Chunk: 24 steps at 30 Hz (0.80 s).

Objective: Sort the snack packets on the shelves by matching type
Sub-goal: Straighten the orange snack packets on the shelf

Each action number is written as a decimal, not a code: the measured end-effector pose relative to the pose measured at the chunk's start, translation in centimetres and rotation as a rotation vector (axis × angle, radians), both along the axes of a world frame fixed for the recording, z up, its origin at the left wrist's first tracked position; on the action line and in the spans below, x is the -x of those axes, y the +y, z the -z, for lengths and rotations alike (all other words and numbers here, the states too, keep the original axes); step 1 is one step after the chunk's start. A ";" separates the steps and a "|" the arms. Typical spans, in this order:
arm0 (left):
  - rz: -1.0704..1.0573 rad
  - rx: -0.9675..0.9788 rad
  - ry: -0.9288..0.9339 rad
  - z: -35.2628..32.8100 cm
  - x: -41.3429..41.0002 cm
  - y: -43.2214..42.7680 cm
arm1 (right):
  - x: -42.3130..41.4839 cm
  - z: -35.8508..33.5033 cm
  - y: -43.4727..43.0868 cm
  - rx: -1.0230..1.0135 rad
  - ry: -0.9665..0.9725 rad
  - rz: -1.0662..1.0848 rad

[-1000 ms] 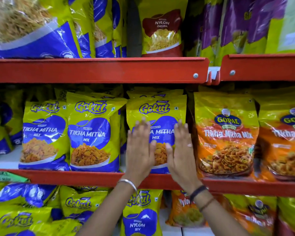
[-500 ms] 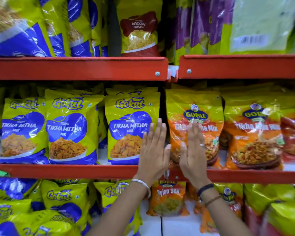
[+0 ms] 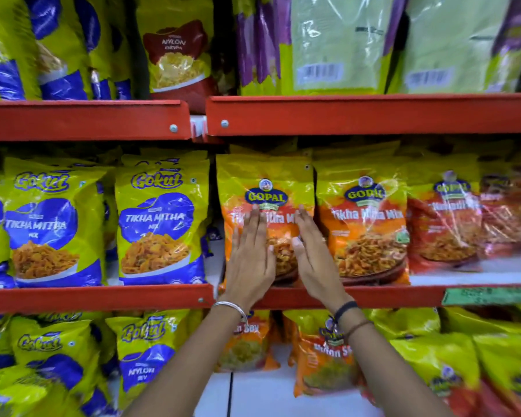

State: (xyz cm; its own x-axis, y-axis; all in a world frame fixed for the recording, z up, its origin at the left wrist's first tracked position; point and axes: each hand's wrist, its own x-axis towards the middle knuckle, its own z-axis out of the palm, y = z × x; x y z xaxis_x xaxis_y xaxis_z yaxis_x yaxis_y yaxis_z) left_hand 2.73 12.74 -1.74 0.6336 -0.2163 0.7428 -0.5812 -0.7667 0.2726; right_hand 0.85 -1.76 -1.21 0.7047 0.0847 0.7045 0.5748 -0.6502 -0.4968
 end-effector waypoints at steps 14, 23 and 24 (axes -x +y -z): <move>-0.008 0.489 0.553 -11.7 -5.2 -12.7 | -4.8 -7.2 -19.0 -0.614 0.142 0.352; -0.070 0.539 0.401 -11.9 -5.6 -12.5 | -5.6 -7.0 -20.4 -0.644 0.080 0.416; -0.081 0.511 0.313 -11.5 -5.0 -12.6 | -4.7 -6.6 -20.0 -0.618 0.018 0.401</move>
